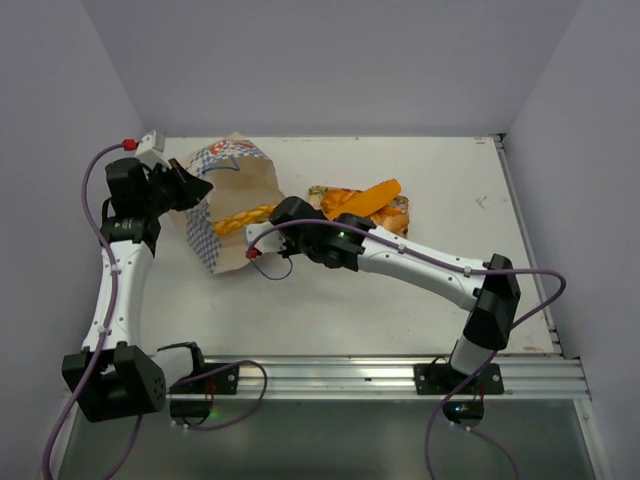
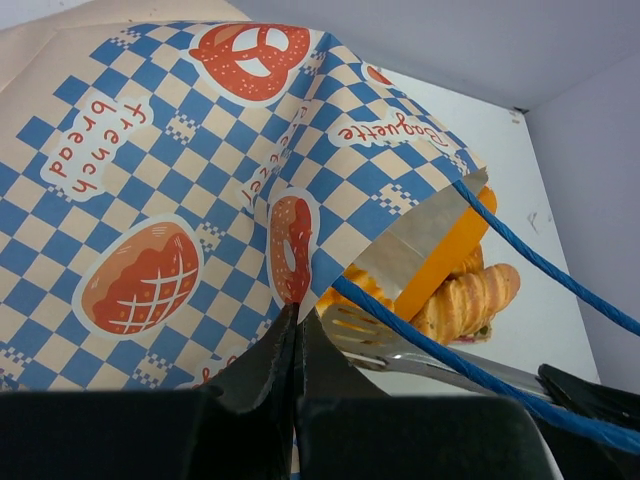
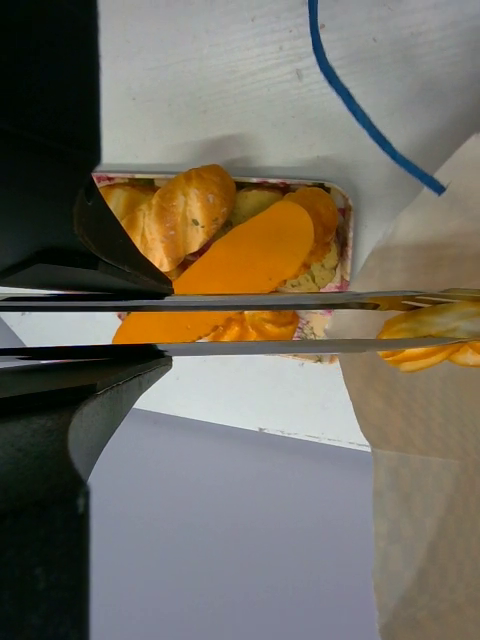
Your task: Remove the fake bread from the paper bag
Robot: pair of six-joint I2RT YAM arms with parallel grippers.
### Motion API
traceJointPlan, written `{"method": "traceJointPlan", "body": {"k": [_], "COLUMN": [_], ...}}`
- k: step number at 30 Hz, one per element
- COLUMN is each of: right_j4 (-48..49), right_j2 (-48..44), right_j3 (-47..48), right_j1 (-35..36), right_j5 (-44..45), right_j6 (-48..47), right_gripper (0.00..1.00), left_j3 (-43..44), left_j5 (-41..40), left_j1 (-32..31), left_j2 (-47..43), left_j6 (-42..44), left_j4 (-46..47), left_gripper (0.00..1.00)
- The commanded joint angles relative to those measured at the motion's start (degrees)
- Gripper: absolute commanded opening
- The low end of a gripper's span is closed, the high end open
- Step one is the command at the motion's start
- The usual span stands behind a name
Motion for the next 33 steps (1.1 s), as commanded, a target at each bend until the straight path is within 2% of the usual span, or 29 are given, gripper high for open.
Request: {"method": "traceJointPlan", "body": {"k": [1,19,33], "right_j4": [0.1,0.1,-3.2], "right_j2": [-4.7,-15.1,-31.6], "right_j3": [-0.5,-5.1,-12.4], "right_j1": [0.3,0.6,-8.4], "right_j5": [-1.1,0.3,-7.6], "right_j6": [0.9,-2.6,-3.5], "right_gripper": [0.0,0.0,0.0], "left_j3": [3.2,4.4,5.3], "left_j5": [-2.0,-4.4,-7.9], "left_j1": [0.3,0.3,0.3], "left_j2": [0.7,2.4,2.6], "left_j6": [-2.1,-1.2,-2.0], "left_j4": [3.6,3.0,2.6], "left_gripper": [0.0,0.0,0.0]}}
